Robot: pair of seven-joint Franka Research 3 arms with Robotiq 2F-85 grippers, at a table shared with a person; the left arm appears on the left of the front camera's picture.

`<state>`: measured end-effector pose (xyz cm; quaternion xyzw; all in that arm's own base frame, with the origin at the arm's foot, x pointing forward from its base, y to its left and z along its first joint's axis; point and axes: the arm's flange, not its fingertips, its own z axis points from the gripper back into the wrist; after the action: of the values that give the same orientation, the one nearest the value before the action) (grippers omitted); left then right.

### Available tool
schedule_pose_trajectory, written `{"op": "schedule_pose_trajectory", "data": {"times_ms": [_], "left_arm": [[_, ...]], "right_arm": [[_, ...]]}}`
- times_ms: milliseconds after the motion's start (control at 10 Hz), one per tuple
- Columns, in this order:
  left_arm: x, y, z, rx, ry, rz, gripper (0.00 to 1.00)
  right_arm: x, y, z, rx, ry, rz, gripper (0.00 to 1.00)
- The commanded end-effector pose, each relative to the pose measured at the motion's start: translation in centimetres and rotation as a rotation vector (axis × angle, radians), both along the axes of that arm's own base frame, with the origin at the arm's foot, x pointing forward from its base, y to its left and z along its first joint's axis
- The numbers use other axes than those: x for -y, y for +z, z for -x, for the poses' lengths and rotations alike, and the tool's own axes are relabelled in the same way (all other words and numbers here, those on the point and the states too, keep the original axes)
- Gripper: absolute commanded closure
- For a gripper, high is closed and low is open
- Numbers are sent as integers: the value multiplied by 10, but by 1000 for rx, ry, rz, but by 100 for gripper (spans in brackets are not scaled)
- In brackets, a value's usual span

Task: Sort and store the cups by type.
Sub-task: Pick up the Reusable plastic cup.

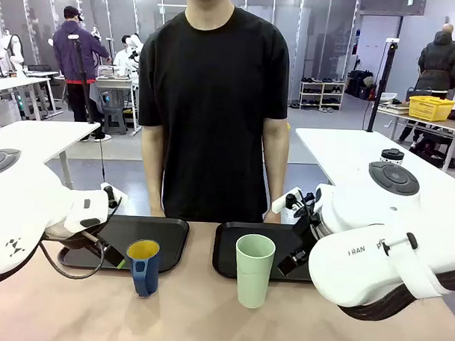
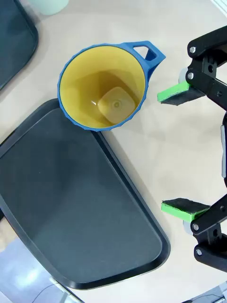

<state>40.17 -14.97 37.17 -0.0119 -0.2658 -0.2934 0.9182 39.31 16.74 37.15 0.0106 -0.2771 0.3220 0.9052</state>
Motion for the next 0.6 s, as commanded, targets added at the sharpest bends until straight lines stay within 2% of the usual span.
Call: {"op": "schedule_pose_trajectory", "data": {"times_ms": [0, 500], "left_arm": [[1, 0, 0, 0, -1, 0, 0], [1, 0, 0, 0, -1, 0, 0]], "right_arm": [[0, 0, 0, 0, 0, 0, 0], [0, 0, 0, 0, 0, 0, 0]]}}
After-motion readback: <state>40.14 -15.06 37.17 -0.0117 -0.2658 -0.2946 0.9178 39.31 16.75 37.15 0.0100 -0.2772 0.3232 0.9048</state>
